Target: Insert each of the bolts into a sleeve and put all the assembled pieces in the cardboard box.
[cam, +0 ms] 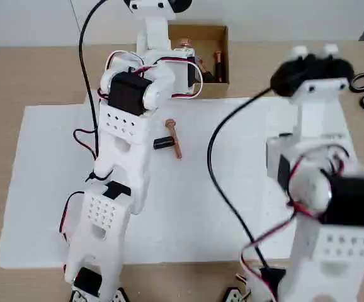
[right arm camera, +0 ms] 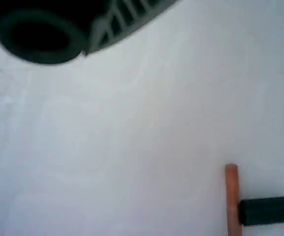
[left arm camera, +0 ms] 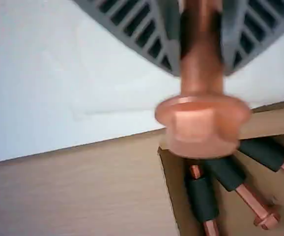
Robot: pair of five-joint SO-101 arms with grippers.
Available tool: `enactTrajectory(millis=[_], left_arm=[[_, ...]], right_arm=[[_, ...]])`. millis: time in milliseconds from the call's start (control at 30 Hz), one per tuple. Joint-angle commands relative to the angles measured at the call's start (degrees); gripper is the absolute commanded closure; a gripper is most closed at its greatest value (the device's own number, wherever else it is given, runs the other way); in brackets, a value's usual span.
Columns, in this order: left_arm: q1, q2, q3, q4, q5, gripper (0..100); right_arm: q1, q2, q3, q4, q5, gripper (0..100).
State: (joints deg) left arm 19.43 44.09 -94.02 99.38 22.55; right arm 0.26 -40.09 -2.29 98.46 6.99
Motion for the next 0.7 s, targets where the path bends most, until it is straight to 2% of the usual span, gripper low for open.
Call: enactTrajectory(millis=[0,100,300,467,667], left_arm=[[-0.1,-7.3,-2.2,1.1,-0.5,99],[-0.1,-11.6,-2.1,1.1,-0.5,99],[0.5,-20.3,5.0,1.2,-0.5,99],[1.1,-31.2,18.9,1.2,-0.5,99],[0.7,-43.9,39.7,1.1,-0.4,99]], right_arm=[[-0.5,-10.3,5.1,0.2,5.1,99.5],[-0.5,-16.8,11.4,-0.6,8.1,99.5],[-0.5,-27.5,30.6,-12.1,8.4,99.5],[-0.5,-35.6,41.5,-20.4,8.4,99.5],[-1.4,-38.5,50.6,-25.4,7.9,99.5]])
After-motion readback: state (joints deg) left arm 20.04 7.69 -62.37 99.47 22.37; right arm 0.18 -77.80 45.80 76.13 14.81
